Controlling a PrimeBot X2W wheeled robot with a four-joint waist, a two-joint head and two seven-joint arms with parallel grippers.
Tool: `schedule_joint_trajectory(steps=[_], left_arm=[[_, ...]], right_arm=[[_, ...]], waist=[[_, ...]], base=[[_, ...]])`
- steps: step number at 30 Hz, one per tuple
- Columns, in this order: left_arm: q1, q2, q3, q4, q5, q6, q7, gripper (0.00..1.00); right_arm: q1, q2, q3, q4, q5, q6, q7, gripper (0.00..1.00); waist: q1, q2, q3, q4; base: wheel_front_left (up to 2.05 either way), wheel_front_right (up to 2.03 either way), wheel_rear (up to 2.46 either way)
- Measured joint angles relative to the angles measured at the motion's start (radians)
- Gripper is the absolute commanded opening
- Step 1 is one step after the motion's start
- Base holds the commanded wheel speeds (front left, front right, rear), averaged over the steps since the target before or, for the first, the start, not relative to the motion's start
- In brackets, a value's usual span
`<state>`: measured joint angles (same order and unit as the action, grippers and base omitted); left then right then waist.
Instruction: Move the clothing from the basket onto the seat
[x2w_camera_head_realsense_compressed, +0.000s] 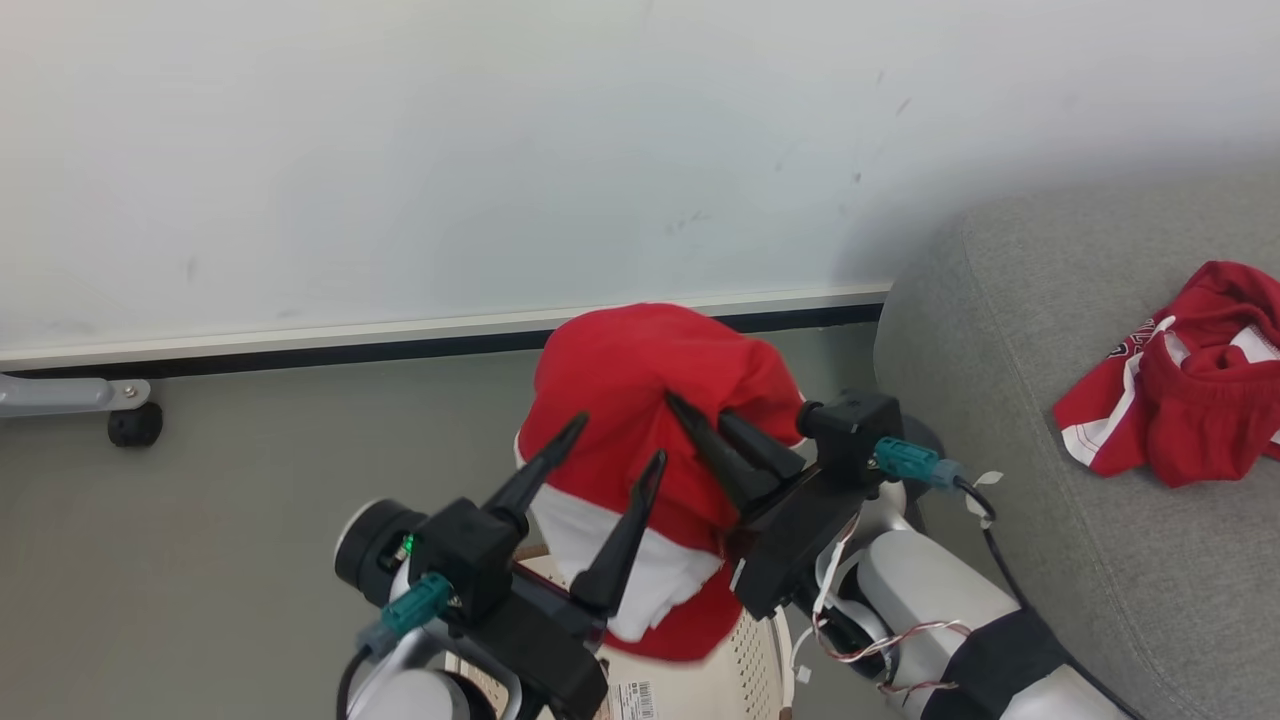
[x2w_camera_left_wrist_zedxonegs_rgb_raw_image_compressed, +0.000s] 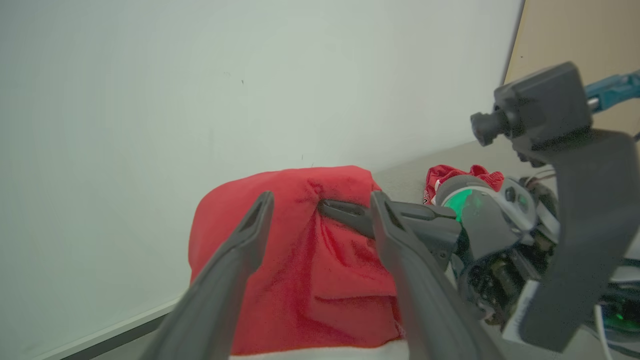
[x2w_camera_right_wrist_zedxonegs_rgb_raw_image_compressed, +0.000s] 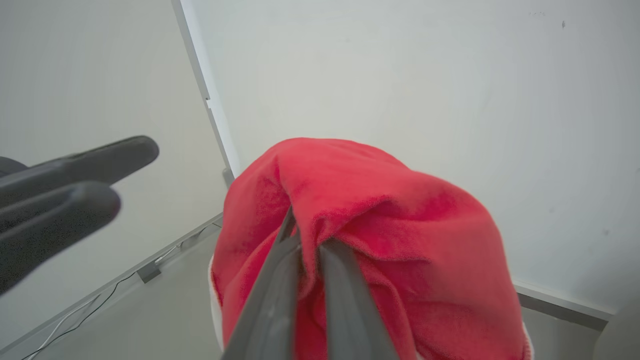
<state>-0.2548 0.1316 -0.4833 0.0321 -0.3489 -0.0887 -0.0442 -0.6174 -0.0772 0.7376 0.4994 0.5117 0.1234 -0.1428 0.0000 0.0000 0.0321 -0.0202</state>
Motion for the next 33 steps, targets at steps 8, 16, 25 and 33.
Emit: schedule_joint_trajectory(steps=[8, 16, 25, 33], left_arm=[[0.055, 0.027, -0.048, 0.007, 0.007, -0.009, 0.026, 1.0], [0.08, 0.05, -0.056, 0.004, 0.026, -0.009, 0.043, 1.0], [0.094, 0.076, -0.054, -0.017, 0.035, -0.009, 0.057, 1.0], [0.094, 0.084, -0.056, -0.032, 0.038, -0.009, 0.066, 1.0]], right_arm=[[-0.01, -0.022, -0.023, 0.057, 0.009, 0.0, -0.017, 0.0], [-0.011, -0.024, -0.036, 0.085, 0.018, 0.0, -0.031, 0.0], [-0.015, -0.041, -0.053, 0.091, 0.023, 0.0, -0.045, 0.0], [-0.03, -0.059, -0.08, 0.098, 0.029, -0.004, -0.062, 0.0]], waist=[[0.0, 0.0, -0.001, -0.011], [0.0, 0.0, 0.014, -0.044], [0.0, 0.0, 0.04, -0.101], [0.0, 0.0, 0.068, -0.163]], base=[[0.0, 0.0, 0.0], [0.0, 0.0, 0.0], [0.0, 0.0, 0.0], [0.0, 0.0, 0.0]])
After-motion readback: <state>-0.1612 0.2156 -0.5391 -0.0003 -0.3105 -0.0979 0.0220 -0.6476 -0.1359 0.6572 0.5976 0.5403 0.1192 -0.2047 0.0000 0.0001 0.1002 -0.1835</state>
